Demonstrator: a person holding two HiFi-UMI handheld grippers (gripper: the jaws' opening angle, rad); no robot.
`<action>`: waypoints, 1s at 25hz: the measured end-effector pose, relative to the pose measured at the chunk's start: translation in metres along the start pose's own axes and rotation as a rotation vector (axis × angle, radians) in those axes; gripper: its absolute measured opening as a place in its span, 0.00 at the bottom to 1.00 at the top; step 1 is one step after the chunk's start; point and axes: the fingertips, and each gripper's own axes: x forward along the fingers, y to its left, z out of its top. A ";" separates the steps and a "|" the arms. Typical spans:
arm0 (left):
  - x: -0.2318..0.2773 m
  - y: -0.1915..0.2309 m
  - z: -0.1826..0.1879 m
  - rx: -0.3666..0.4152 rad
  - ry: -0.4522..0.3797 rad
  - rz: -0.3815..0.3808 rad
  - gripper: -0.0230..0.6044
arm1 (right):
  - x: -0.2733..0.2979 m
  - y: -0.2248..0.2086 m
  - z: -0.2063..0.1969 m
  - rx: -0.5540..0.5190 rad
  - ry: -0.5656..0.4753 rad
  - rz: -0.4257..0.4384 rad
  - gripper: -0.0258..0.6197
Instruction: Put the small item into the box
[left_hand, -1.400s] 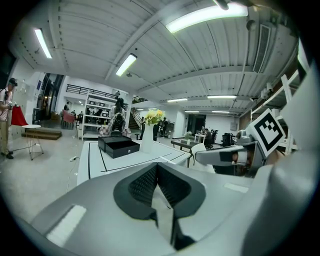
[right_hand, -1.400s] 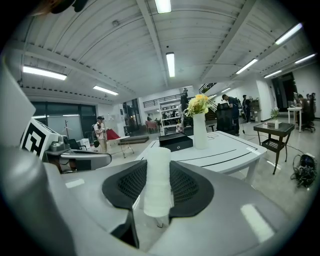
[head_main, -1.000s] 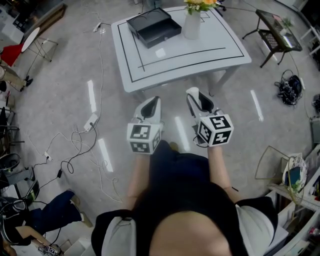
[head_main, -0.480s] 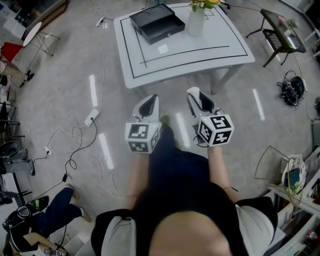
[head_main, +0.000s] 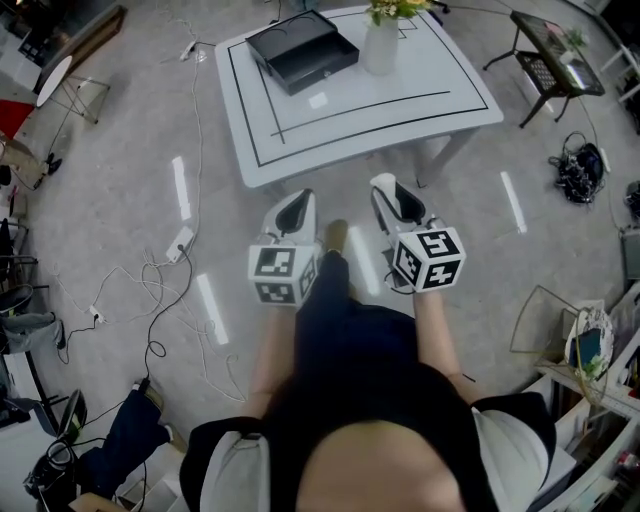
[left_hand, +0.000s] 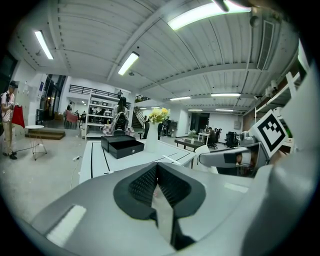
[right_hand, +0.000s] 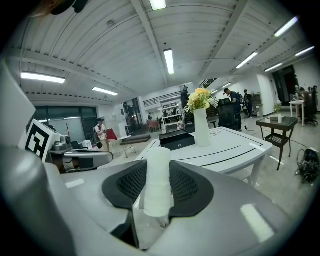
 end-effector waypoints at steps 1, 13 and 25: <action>0.003 0.000 0.001 0.001 -0.001 -0.003 0.05 | 0.001 -0.002 0.001 0.001 -0.002 -0.003 0.25; 0.040 0.014 0.017 0.008 0.001 -0.021 0.05 | 0.031 -0.022 0.021 0.006 -0.007 -0.016 0.25; 0.069 0.040 0.033 -0.005 -0.003 0.005 0.05 | 0.068 -0.033 0.042 -0.003 -0.001 0.004 0.25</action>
